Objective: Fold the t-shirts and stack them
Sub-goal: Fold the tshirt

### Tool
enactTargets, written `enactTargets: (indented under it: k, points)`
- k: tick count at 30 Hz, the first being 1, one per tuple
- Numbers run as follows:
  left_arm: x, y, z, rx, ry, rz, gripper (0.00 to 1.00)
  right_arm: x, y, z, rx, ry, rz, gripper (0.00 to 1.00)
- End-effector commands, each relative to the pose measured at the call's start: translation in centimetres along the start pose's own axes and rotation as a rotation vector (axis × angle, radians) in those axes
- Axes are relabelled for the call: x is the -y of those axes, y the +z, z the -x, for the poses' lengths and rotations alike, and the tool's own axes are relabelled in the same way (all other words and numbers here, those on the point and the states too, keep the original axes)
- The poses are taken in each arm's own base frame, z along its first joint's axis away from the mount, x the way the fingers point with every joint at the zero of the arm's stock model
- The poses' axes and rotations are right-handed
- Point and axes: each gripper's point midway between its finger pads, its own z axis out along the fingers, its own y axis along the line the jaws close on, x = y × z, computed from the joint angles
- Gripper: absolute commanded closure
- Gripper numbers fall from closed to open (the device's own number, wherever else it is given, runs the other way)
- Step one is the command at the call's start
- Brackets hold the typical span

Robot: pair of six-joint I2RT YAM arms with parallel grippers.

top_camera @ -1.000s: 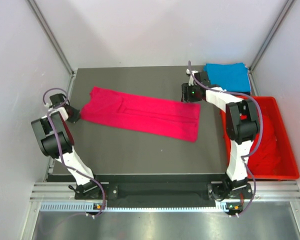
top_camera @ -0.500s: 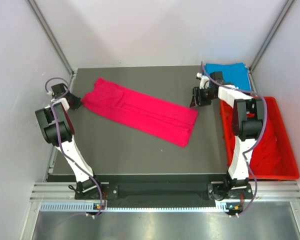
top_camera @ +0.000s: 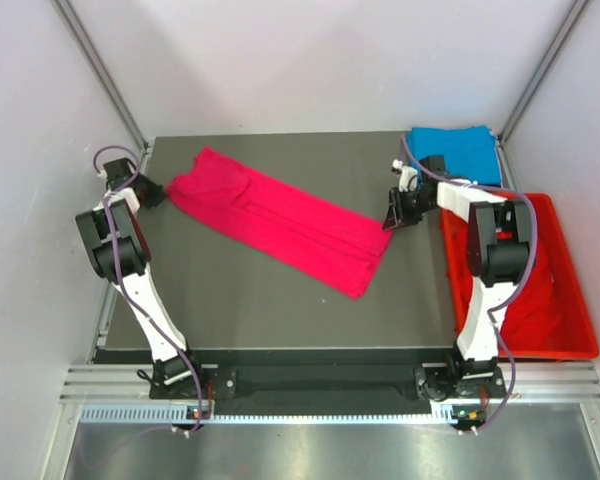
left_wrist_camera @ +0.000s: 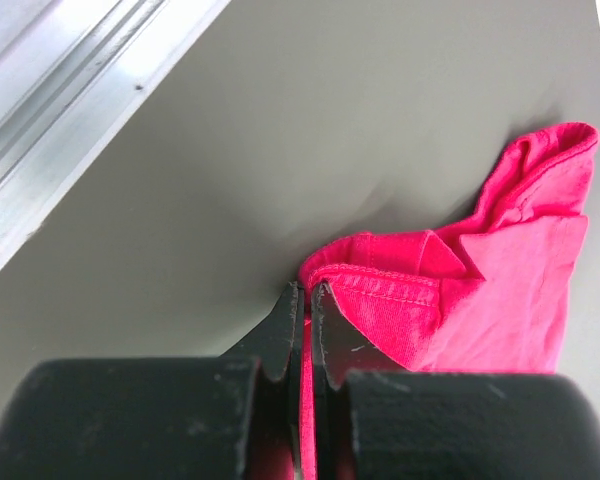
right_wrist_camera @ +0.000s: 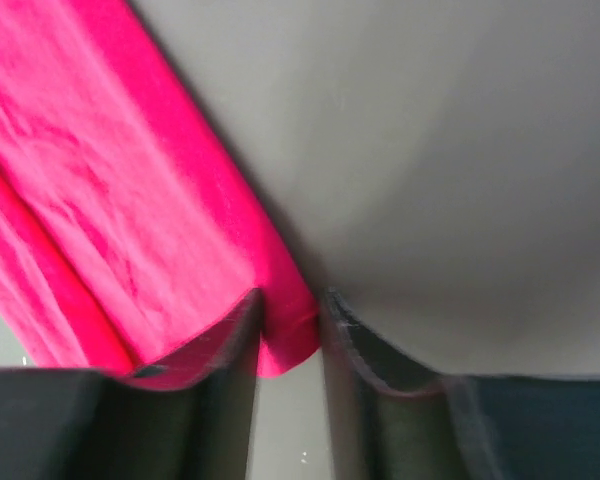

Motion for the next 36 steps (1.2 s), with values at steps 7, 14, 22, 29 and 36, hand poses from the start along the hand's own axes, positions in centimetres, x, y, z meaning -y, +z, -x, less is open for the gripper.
enactTargets:
  k: [7, 14, 22, 29, 36]
  points:
    - [-0.6, 2.3, -4.5, -0.153, 0.046, 0.004, 0.99, -0.5, -1.8, -2.1, 0.04, 0.104, -0.079, 0.96]
    - [2.7, 3.6, -5.9, -0.216, 0.1, -0.102, 0.73, -2.3, -2.7, -7.0, 0.087, 0.277, -0.078, 1.0]
    - [3.2, -0.5, -2.2, -0.076, 0.205, 0.088, 0.56, -3.3, -3.7, -12.8, 0.079, 0.358, -0.119, 0.98]
    - [5.2, -2.5, -5.7, -0.154, 0.238, 0.032, 0.55, -5.0, -3.5, -14.4, 0.181, 0.458, -0.105, 0.96]
    - [5.5, -4.5, -8.8, -0.198, 0.272, 0.028, 0.53, -5.3, -4.4, -16.0, 0.206, 0.492, -0.156, 0.96]
